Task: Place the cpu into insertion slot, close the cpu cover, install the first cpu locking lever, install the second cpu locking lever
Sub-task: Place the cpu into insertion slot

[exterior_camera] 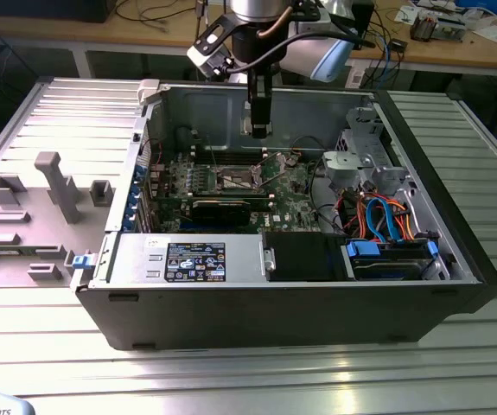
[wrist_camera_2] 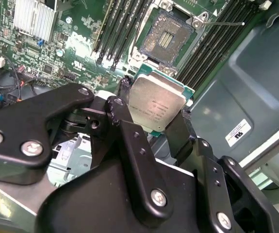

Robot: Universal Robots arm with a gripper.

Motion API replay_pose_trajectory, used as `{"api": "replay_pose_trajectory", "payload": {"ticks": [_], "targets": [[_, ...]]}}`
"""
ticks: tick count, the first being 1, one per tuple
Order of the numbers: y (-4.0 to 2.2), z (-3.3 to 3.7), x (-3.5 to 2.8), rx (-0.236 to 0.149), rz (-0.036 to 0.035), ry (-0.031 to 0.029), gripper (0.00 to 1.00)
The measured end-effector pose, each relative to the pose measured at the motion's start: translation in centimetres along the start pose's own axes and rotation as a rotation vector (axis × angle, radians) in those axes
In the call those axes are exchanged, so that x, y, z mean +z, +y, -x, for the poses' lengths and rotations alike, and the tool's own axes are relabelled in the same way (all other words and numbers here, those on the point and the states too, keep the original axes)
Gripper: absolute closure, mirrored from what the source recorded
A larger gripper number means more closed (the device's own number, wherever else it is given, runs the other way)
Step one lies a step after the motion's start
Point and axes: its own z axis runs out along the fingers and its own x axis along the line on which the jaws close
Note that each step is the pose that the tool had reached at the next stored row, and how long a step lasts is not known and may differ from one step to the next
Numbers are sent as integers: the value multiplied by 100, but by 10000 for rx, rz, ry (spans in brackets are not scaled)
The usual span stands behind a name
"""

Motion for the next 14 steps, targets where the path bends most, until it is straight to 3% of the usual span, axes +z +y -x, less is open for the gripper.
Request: {"api": "replay_pose_trajectory", "payload": {"ticks": [14], "targets": [[-7, 0, 11, 2, 2, 3, 46]]}}
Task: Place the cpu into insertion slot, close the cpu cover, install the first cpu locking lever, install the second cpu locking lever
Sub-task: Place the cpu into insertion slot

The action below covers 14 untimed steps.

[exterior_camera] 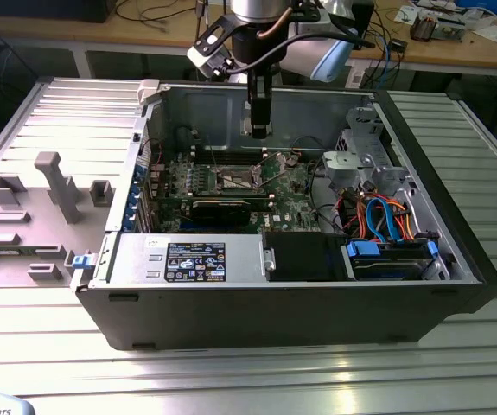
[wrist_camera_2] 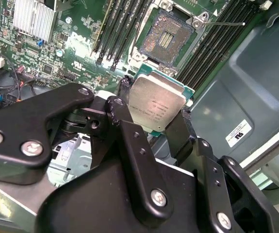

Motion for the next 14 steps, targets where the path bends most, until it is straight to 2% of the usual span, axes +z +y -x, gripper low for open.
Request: {"api": "replay_pose_trajectory", "payload": {"ticks": [1, 5, 14], "targets": [[-21, 1, 14, -5, 0, 2, 46], [-51, 5, 158, -6, -9, 1, 46], [-54, 5, 191, -5, -12, 1, 46]]}}
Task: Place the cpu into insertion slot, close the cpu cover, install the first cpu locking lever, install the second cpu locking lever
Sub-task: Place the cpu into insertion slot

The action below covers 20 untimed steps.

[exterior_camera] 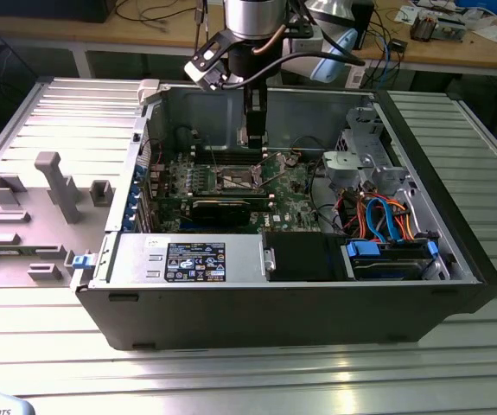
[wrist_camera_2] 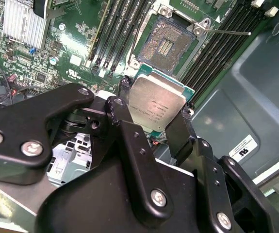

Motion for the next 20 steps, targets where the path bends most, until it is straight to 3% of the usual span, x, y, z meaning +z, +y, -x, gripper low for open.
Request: {"api": "replay_pose_trajectory", "payload": {"ticks": [20], "targets": [[-4, 1, 42, 0, 0, -1, 46]]}}
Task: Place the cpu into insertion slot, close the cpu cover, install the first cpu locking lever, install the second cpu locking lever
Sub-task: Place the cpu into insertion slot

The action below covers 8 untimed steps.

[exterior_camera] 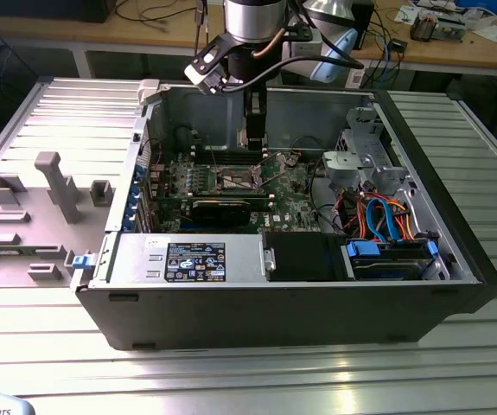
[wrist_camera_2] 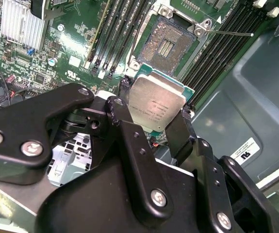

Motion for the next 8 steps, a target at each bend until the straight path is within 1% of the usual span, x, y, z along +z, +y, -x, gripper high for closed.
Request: {"api": "replay_pose_trajectory", "payload": {"ticks": [8], "targets": [[0, 0, 5, 0, 0, 1, 46]]}}
